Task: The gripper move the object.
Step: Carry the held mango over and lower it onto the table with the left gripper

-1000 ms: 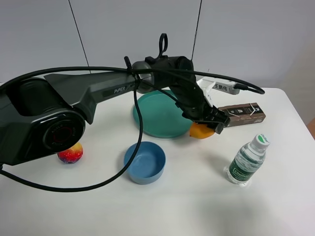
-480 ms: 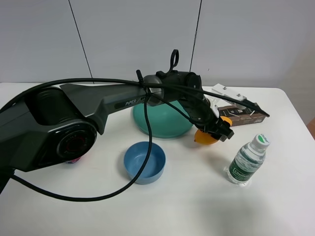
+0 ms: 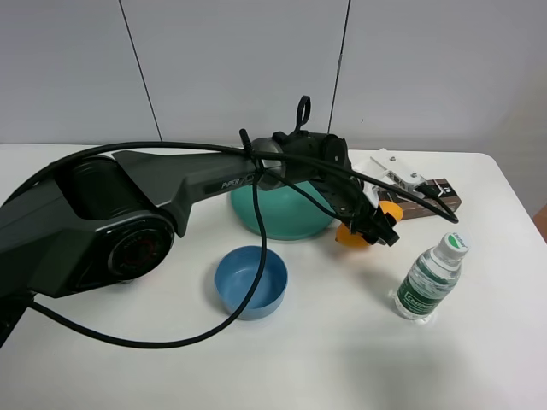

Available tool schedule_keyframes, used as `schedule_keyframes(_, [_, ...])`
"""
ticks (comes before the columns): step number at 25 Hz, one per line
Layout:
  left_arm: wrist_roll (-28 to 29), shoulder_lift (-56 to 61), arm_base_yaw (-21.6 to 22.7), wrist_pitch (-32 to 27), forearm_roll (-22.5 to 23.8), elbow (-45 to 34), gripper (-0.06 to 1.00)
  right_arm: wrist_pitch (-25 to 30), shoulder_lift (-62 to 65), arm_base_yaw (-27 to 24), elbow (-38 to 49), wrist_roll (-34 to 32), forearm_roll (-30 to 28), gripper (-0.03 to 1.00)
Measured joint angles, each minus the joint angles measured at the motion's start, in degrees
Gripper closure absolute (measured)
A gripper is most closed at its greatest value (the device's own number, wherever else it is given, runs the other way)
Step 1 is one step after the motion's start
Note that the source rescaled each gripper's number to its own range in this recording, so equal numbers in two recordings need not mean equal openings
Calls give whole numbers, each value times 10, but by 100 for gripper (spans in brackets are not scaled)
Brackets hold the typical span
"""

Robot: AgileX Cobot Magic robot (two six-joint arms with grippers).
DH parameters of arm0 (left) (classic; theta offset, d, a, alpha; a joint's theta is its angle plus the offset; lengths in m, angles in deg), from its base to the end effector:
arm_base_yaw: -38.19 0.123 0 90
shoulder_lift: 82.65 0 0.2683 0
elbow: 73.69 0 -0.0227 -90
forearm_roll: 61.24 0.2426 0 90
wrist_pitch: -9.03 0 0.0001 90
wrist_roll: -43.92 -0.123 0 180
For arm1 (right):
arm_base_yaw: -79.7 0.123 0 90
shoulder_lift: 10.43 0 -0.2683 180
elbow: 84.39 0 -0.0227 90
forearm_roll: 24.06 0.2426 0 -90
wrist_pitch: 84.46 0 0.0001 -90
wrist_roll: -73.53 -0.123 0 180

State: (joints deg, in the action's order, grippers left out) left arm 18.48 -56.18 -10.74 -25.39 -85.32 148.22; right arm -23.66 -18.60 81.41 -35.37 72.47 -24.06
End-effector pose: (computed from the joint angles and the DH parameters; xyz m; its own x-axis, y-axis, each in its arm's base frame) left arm 0.3366 -0.4295 0.0779 -0.4523 0.6533 -0.6071 0.8680 0.4789 -0.1312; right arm 0.0346 0.0010 0.2538 -0.4696 0.0045 -0.8829 -0.0212 0.9996 0.0163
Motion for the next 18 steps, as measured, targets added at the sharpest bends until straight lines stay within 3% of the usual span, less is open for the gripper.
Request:
schedule_keyframes(14, [-2,-19,0,1,-4,0,89,0,0,0,0,0,0,-3])
schedule_keyframes(15, [-2,-19,0,3,-4,0,74,0,0,0,0,0,0,-3])
schedule_keyframes(16, [-2,-20,0,10,-4,0,47,0,0,0,0,0,0,-3])
schedule_keyframes(17, [-1,-20,0,16,-4,0,28,0,0,0,0,0,0,-3])
schedule_keyframes(18, [0,-20,0,19,-4,0,13,0,0,0,0,0,0,-3])
